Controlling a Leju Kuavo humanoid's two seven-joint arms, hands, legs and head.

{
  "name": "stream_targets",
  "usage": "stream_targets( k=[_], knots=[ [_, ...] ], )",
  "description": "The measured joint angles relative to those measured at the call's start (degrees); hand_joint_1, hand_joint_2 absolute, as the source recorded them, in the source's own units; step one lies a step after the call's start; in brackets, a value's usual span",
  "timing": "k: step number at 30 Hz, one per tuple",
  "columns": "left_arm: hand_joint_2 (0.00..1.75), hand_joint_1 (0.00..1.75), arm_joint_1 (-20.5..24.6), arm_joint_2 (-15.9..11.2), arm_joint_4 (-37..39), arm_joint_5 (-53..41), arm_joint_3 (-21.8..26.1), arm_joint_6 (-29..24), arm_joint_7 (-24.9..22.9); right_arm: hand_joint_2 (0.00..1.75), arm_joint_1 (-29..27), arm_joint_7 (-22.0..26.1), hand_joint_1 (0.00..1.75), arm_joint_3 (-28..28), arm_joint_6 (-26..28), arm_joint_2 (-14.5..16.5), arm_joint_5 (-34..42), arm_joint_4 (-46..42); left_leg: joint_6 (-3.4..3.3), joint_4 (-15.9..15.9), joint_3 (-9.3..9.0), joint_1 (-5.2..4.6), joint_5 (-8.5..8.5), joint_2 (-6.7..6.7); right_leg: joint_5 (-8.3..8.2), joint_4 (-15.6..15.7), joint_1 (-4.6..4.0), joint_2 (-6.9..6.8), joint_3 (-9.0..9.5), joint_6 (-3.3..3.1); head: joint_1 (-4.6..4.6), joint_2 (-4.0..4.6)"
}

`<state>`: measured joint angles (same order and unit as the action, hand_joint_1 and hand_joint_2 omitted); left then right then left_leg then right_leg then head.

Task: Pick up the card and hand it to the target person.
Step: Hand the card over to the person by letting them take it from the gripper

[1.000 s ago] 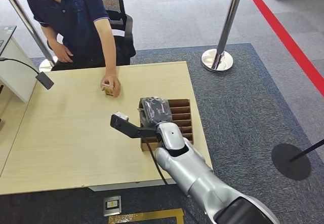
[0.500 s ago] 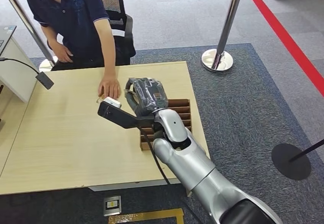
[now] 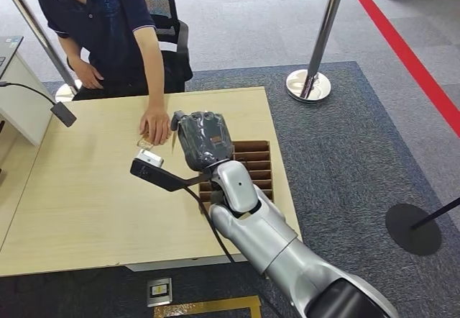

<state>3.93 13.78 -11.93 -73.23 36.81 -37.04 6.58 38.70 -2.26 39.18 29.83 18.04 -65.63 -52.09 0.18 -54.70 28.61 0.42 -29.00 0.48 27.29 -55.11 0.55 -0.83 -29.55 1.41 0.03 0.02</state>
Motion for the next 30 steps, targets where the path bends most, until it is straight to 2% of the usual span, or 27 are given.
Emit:
stream_targets(
  k=[21, 27, 28, 29, 30],
  knots=[
    [0.0, 0.0, 0.0, 0.0, 0.0, -0.3, 0.0, -0.2, -0.9, 1.75, 3.1, 1.2, 1.69, 0.4, 3.9, 2.1, 2.1, 12.1, 0.0, 0.0, 0.0, 0.0, 0.0, 0.0, 0.0, 0.0, 0.0, 0.0, -0.01, 0.0, -0.01, 0.0],
    [0.0, 0.0, 0.0, 0.1, 0.0, -0.3, 0.0, -0.2, -1.0, 1.75, 3.5, 0.6, 1.59, 0.4, 4.2, 2.4, 2.3, 14.4, 0.0, 0.0, 0.01, 0.0, 0.0, 0.0, 0.0, 0.0, 0.0, 0.0, -0.01, 0.0, -0.01, 0.0],
    [0.0, 0.0, 0.0, 0.2, 0.0, -0.2, 0.0, -0.2, -1.0, 1.75, 3.5, 0.5, 1.52, 0.4, 4.2, 2.4, 2.3, 14.7, 0.0, 0.0, 0.01, 0.0, 0.0, 0.0, 0.0, 0.0, 0.0, 0.0, -0.01, 0.0, -0.01, 0.0],
    [0.0, 0.0, 0.0, 0.2, 0.0, -0.2, 0.0, -0.2, -1.1, 1.75, 3.5, 0.4, 1.21, 0.4, 4.2, 2.4, 2.3, 15.0, 0.0, 0.0, 0.02, 0.0, 0.0, 0.0, 0.0, 0.0, 0.0, 0.0, -0.01, 0.0, -0.01, 0.0],
    [0.0, 0.0, 0.0, 0.3, 0.0, -0.3, 0.0, -0.2, -1.1, 1.75, 3.5, 0.3, 0.82, 0.4, 4.2, 2.4, 2.3, 15.3, 0.0, 0.0, 0.02, 0.0, 0.0, 0.0, 0.0, 0.0, 0.0, 0.0, -0.01, 0.0, -0.01, 0.0]
  ],
)
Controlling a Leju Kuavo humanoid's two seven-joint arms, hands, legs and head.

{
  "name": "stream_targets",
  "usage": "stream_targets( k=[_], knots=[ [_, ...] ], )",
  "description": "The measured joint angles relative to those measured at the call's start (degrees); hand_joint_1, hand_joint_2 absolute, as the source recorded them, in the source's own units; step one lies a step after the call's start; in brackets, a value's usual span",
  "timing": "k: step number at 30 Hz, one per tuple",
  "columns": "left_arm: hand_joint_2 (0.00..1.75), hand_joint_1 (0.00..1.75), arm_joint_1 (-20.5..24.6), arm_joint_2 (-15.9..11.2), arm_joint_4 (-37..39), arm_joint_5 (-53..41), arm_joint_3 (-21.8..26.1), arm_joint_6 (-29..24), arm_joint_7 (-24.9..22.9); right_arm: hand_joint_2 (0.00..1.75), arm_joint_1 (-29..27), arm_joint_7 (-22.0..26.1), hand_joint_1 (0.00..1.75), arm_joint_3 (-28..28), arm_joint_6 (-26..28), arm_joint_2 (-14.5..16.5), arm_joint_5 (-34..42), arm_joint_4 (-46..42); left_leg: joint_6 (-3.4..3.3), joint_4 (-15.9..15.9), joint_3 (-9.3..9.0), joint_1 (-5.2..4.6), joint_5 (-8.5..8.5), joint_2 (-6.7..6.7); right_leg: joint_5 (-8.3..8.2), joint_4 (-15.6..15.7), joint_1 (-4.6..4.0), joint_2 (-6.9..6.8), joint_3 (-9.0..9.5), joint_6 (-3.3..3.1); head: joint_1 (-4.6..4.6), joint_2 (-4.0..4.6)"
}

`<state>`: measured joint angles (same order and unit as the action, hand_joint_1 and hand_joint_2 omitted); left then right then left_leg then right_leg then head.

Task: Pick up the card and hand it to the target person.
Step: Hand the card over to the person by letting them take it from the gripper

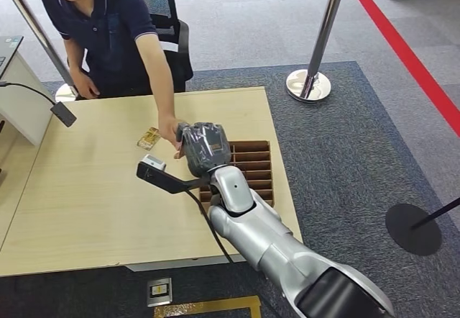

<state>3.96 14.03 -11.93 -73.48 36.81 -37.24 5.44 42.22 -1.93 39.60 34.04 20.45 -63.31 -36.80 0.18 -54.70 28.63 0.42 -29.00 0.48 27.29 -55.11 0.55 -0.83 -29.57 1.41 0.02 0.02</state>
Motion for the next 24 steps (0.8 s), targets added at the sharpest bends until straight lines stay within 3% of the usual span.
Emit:
stream_targets(
  k=[2, 3, 7, 11, 17, 21, 24],
  knots=[
    [0.0, 0.0, 0.0, 0.0, 0.0, 0.0, 0.0, 0.0, -0.1, 1.75, 0.1, -0.1, 0.09, 0.0, 0.0, 0.1, 0.0, 0.6, 0.0, 0.0, 0.01, 0.0, 0.0, 0.0, 0.0, 0.0, 0.0, 0.0, -0.01, 0.0, 0.0, 0.0],
    [0.0, 0.0, 0.0, 0.0, 0.0, 0.0, 0.0, 0.0, -0.2, 1.75, 0.1, -0.1, 0.0, 0.0, 0.0, 0.1, 0.0, 0.9, 0.0, 0.0, 0.01, 0.0, 0.0, 0.0, 0.0, 0.0, 0.0, 0.0, -0.01, 0.0, 0.0, 0.0],
    [0.0, 0.0, 0.0, 0.1, 0.0, 0.0, 0.0, 0.0, -0.5, 1.75, 0.2, -0.1, 0.0, 0.0, -0.1, 0.1, -0.1, 1.6, 0.0, 0.0, 0.01, 0.0, 0.0, 0.0, 0.0, 0.0, 0.0, 0.0, -0.02, 0.0, 0.0, 0.0],
    [0.0, 0.0, 0.0, 0.1, 0.0, 0.1, 0.0, 0.0, -0.5, 0.0, 0.2, -0.4, 0.0, 0.0, -0.1, 0.2, -0.1, 2.1, 0.0, 0.0, 0.01, 0.0, 0.0, 0.0, 0.0, 0.0, 0.0, 0.0, -0.02, 0.0, 0.0, 0.0],
    [0.0, 0.0, -0.1, 0.1, 0.0, 0.8, 0.1, -0.4, -0.6, 0.0, 0.2, -1.0, 0.0, 0.4, 1.0, 0.2, -0.1, 2.4, 0.0, 0.0, 0.0, 0.0, 0.0, 0.0, 0.0, 0.0, 0.0, 0.0, -0.02, 0.0, 0.0, 0.01],
    [0.0, 0.0, -0.1, 0.1, 0.0, 1.2, 0.2, -0.6, -0.3, 0.0, -0.2, -0.9, 0.0, 0.2, 2.0, -1.3, -1.6, 0.4, 0.0, 0.0, 0.01, 0.0, 0.0, 0.0, 0.0, 0.0, 0.0, 0.0, -0.04, 0.0, -0.01, 0.0],
    [0.0, 0.0, -0.1, 0.1, 0.0, 1.4, 0.3, -0.6, -0.3, 1.31, -1.2, -0.8, 0.0, -0.4, 2.8, -3.1, -3.1, -1.8, 0.0, 0.0, 0.0, -0.01, 0.0, 0.0, 0.0, 0.0, 0.01, 0.0, -0.05, 0.0, -0.01, 0.0]
  ],
)
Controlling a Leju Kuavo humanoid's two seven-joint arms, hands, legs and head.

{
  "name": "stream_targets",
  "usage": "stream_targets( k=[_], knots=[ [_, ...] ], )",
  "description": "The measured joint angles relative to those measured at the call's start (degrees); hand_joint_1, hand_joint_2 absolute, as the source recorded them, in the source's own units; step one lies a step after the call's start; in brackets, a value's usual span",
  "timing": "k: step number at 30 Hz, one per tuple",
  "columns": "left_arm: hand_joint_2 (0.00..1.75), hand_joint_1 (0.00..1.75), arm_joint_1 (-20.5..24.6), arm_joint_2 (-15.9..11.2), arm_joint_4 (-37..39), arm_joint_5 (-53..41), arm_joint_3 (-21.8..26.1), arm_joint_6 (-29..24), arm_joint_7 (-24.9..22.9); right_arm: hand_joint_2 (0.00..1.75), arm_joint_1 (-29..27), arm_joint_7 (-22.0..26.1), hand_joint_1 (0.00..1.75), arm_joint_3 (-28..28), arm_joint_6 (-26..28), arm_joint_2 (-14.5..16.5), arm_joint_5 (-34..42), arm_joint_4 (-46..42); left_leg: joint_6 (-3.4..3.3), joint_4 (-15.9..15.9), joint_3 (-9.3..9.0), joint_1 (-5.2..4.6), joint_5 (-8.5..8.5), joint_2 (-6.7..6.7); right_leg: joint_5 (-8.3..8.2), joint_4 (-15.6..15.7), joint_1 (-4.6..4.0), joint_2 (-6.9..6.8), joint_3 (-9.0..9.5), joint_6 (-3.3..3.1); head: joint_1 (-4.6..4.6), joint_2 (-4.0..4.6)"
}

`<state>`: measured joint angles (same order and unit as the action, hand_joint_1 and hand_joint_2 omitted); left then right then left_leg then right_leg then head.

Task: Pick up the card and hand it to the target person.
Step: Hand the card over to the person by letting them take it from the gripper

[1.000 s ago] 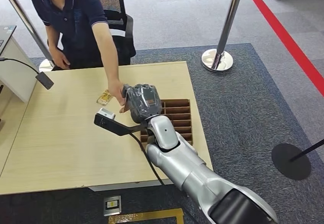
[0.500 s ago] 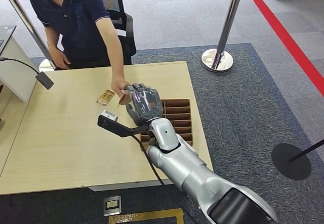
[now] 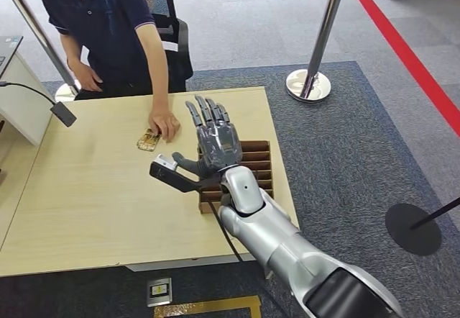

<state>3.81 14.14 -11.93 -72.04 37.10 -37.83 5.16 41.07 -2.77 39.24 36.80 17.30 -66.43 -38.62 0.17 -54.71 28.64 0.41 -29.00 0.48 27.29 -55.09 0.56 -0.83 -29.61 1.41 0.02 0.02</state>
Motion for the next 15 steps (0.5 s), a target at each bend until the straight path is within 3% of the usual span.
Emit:
stream_targets(
  k=[1, 5, 8, 12, 15],
  knots=[
    [0.0, 0.0, 0.0, 0.0, 0.0, 0.1, 0.1, 0.0, 0.0, 1.75, -0.7, 0.0, 0.0, -0.4, 0.5, -0.9, -0.7, -1.2, 0.0, 0.0, 0.0, 0.0, 0.0, 0.0, 0.0, 0.0, 0.0, 0.0, 0.0, 0.0, 0.01, 0.0],
    [0.0, 0.0, -0.2, 0.0, 0.0, 0.9, 0.6, -0.1, -0.6, 1.75, -6.4, -0.4, 0.0, -4.4, 2.7, -5.8, -4.9, -9.0, -0.02, 0.0, 0.03, 0.01, -0.02, -0.04, 0.0, 0.1, 0.0, 0.0, 0.03, 0.01, 0.0, 0.0],
    [0.0, 0.0, -0.3, 0.1, 0.0, 2.0, 1.5, -0.3, -0.8, 1.75, -12.9, -1.2, 0.0, -10.6, 3.2, -9.8, -9.6, -17.5, -0.06, 0.0, 0.06, 0.0, -0.06, -0.05, 0.0, 0.1, 0.01, 0.0, 0.01, 0.01, -0.01, 0.01],
    [0.0, 0.0, -0.5, 0.1, 0.0, 3.2, 2.7, -0.8, -0.7, 1.75, -23.1, -0.5, 0.0, -22.5, 3.3, -13.4, -13.0, -31.1, -0.12, 0.0, 0.11, -0.01, -0.12, -0.06, 0.02, 0.1, 0.01, -0.01, -0.01, 0.03, 0.0, 0.0],
    [0.0, 0.0, -0.6, 0.1, 0.0, 3.9, 3.6, -1.2, -0.8, 1.75, -30.1, 4.9, 0.0, -34.5, 3.4, -14.1, -7.8, -41.0, -0.13, 0.0, 0.12, -0.01, -0.17, -0.05, 0.04, 0.2, 0.01, 0.0, -0.02, 0.06, -0.01, 0.0]
  ],
)
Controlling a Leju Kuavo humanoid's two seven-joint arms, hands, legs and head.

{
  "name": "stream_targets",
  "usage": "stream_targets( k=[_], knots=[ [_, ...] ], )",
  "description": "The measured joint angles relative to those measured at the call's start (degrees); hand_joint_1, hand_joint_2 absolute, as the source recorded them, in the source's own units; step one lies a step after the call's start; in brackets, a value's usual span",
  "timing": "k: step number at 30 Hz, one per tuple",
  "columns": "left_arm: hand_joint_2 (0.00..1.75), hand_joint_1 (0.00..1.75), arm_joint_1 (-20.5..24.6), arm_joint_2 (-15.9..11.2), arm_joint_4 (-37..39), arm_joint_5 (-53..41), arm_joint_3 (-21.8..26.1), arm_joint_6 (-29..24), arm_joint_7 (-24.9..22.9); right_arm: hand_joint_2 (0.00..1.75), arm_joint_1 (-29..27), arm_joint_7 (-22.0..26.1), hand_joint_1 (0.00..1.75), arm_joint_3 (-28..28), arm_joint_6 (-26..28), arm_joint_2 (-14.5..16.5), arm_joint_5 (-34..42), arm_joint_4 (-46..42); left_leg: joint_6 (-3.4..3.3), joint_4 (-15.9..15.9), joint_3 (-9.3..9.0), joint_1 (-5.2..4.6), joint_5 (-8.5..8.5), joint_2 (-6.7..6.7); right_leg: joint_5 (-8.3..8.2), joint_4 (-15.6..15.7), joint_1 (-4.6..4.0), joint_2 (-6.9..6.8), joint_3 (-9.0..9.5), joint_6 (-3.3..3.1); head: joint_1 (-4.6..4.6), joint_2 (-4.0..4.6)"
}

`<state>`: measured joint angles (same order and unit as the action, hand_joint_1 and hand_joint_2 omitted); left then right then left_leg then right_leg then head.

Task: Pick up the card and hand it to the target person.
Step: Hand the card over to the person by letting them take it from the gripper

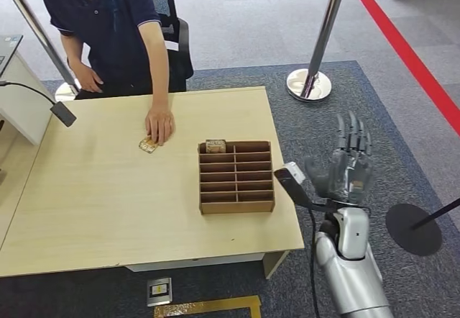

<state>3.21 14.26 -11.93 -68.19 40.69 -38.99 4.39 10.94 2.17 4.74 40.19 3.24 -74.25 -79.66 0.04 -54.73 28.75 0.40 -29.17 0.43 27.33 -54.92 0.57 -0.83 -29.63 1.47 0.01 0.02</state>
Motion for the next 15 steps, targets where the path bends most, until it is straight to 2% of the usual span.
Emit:
stream_targets(
  k=[3, 5, 8, 10, 14, 15],
  knots=[
    [0.0, 0.0, -0.1, 0.0, 0.0, 0.3, 0.8, -0.1, -0.2, 1.75, -5.5, 6.8, 0.0, -12.1, 0.0, 0.4, 11.3, -6.6, -0.01, 0.0, 0.0, 0.0, -0.02, 0.0, 0.01, 0.0, 0.0, 0.0, -0.01, 0.0, 0.0, 0.0],
    [0.0, 0.0, -0.1, 0.0, 0.0, 0.4, 1.0, -0.1, -0.4, 1.75, -8.6, 9.4, 0.0, -19.6, 0.0, 0.7, 19.1, -8.8, 0.0, 0.0, 0.0, 0.0, -0.04, 0.01, 0.02, 0.0, 0.0, 0.0, 0.0, 0.0, 0.01, 0.0],
    [0.0, 0.0, -0.1, 0.1, 0.0, 0.3, 1.4, 0.0, -0.5, 1.75, -12.0, 10.0, 0.0, -28.6, -1.3, 1.1, 28.6, -8.3, 0.02, 0.0, -0.03, 0.0, -0.07, 0.03, 0.03, 0.0, -0.01, 0.0, 0.0, -0.01, 0.01, 0.01],
    [0.0, 0.0, -0.1, 0.1, 0.0, 0.2, 1.7, 0.1, -0.5, 1.75, -12.9, 9.1, 0.0, -34.5, -3.7, 1.2, 32.3, -4.5, 0.03, 0.0, -0.05, 0.01, -0.07, 0.02, 0.03, 0.0, -0.01, 0.0, 0.03, 0.01, 0.01, 0.0],
    [0.0, 0.0, -0.1, 0.1, 0.0, -0.3, 1.9, 0.3, -0.4, 1.75, -13.8, 6.2, 0.0, -44.3, -6.3, 1.4, 32.7, 4.8, 0.03, 0.0, -0.04, 0.0, -0.07, 0.06, 0.06, 0.0, 0.01, 0.0, 0.06, 0.04, 0.01, 0.01],
    [0.44, 0.0, -0.1, 0.1, 0.0, -0.4, 1.9, 0.4, -0.2, 1.75, -13.8, 6.3, 0.0, -45.9, -6.5, 1.3, 32.6, 7.4, 0.04, 0.0, -0.08, 0.02, -0.08, 0.1, 0.06, 0.0, -0.01, 0.01, 0.05, 0.03, -0.01, 0.01]
  ],
)
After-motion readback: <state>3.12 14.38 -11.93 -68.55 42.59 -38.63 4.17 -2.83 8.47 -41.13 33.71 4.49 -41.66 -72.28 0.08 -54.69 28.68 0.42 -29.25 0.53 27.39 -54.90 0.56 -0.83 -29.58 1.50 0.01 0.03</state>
